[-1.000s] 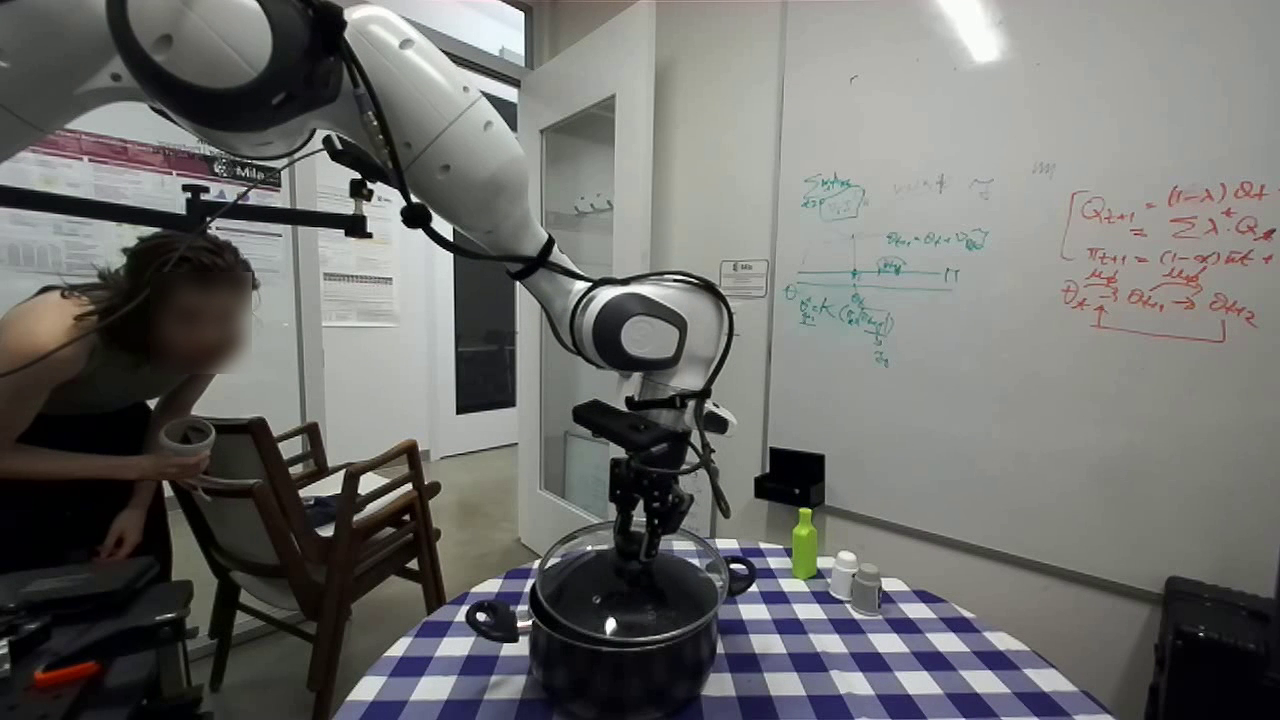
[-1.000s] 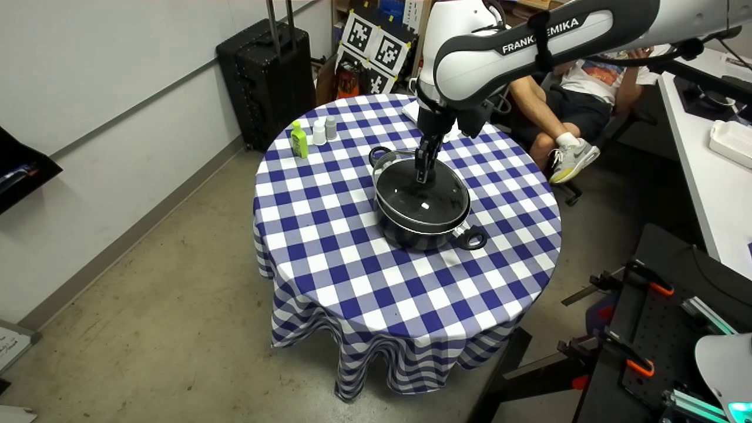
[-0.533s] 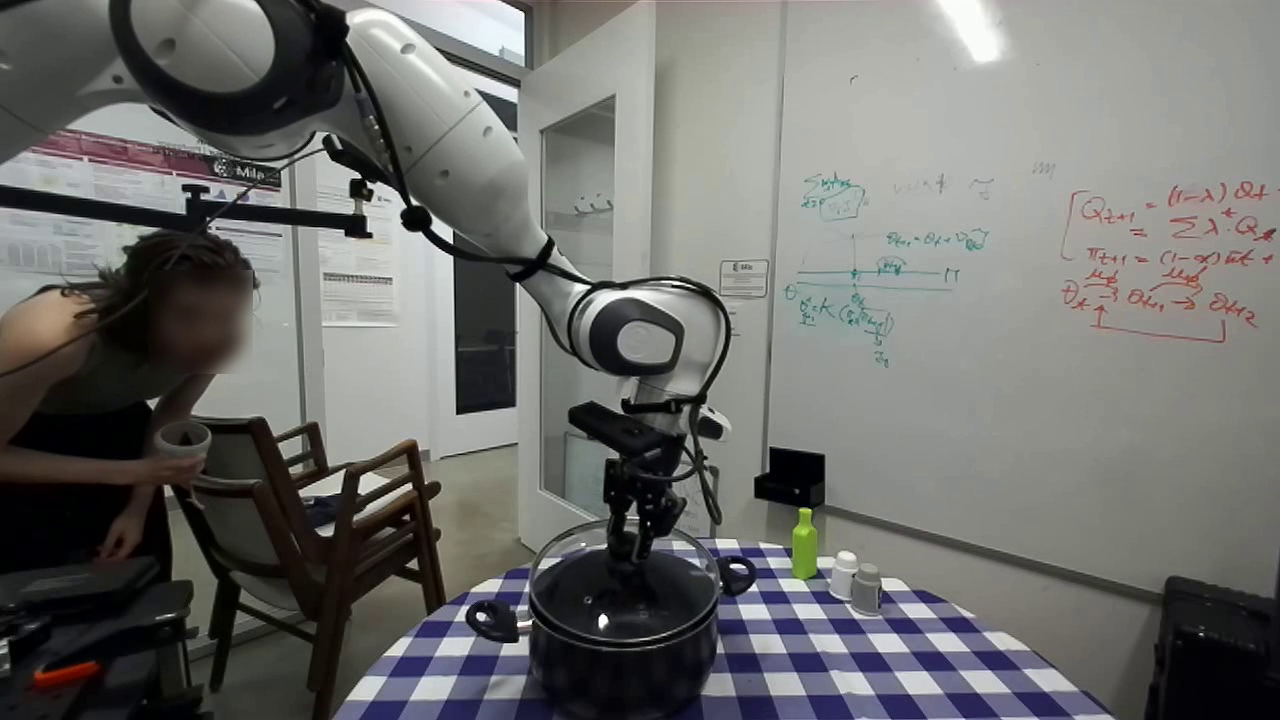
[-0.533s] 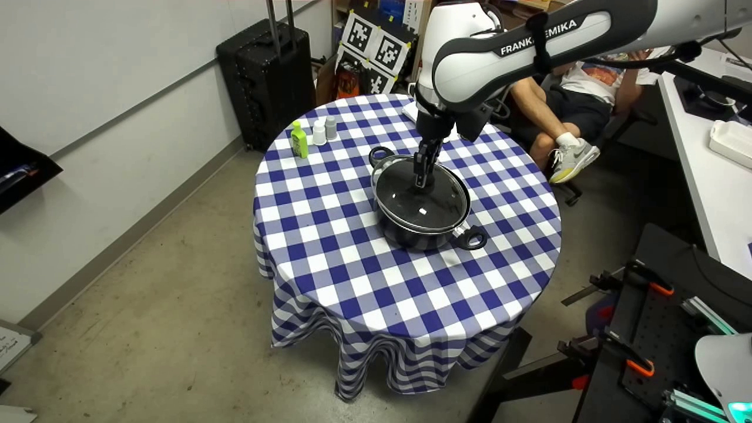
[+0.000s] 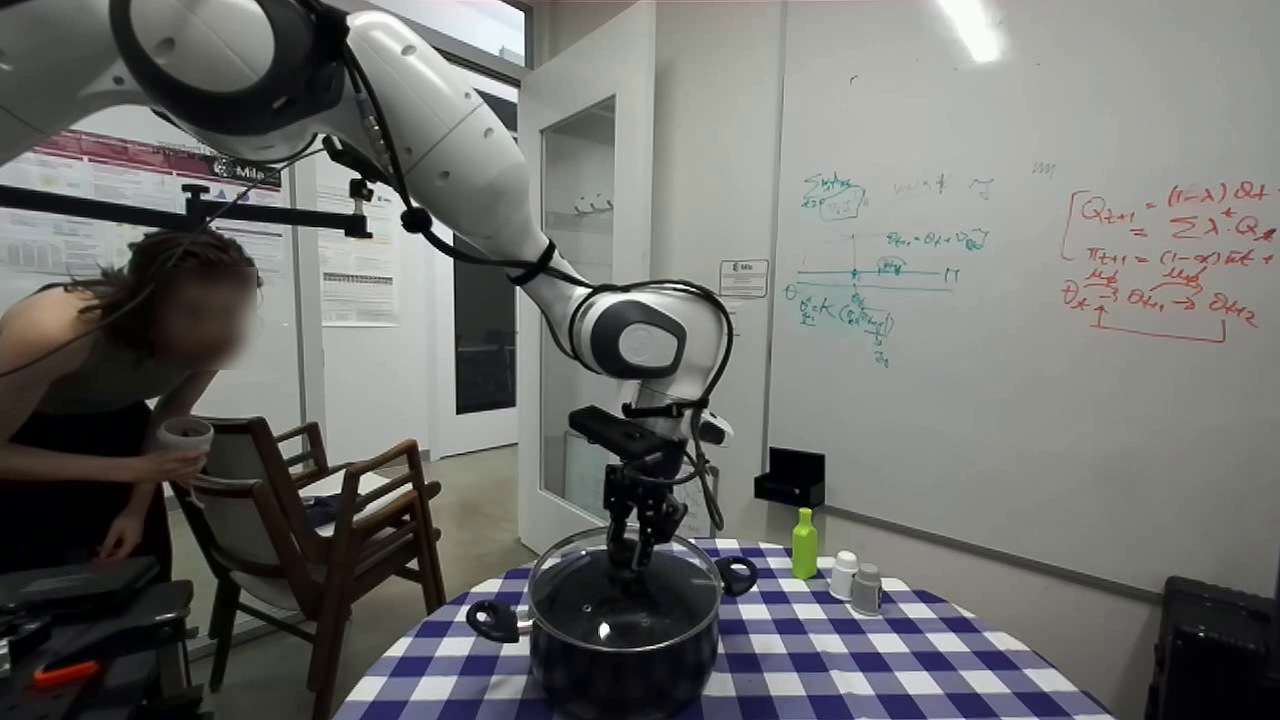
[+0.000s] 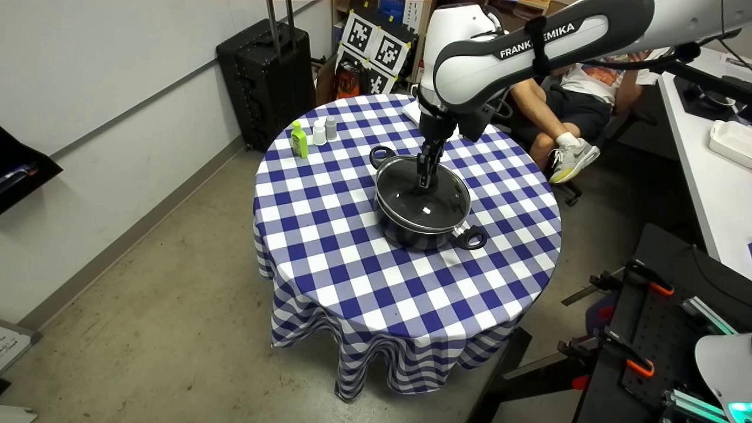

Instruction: Put the glass lid on the black pot

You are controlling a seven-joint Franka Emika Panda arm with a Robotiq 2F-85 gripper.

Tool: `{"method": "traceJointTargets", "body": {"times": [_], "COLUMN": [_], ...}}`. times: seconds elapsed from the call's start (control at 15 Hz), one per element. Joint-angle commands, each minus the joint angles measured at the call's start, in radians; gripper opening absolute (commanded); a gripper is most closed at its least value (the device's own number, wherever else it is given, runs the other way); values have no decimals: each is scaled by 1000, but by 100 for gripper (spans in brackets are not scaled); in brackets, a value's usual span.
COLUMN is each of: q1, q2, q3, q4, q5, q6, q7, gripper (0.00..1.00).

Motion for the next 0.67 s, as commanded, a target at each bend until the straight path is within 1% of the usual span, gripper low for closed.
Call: {"method": "traceJointTargets", "body": {"times": [0.0, 0.6], "q1": [23, 45], "q2": [-16, -14], "q3": [-21, -29], "q4": [9, 24], "q5": [-19, -44], "q6": [-36, -66], "q7": [14, 17], "gripper": [25, 25]}}
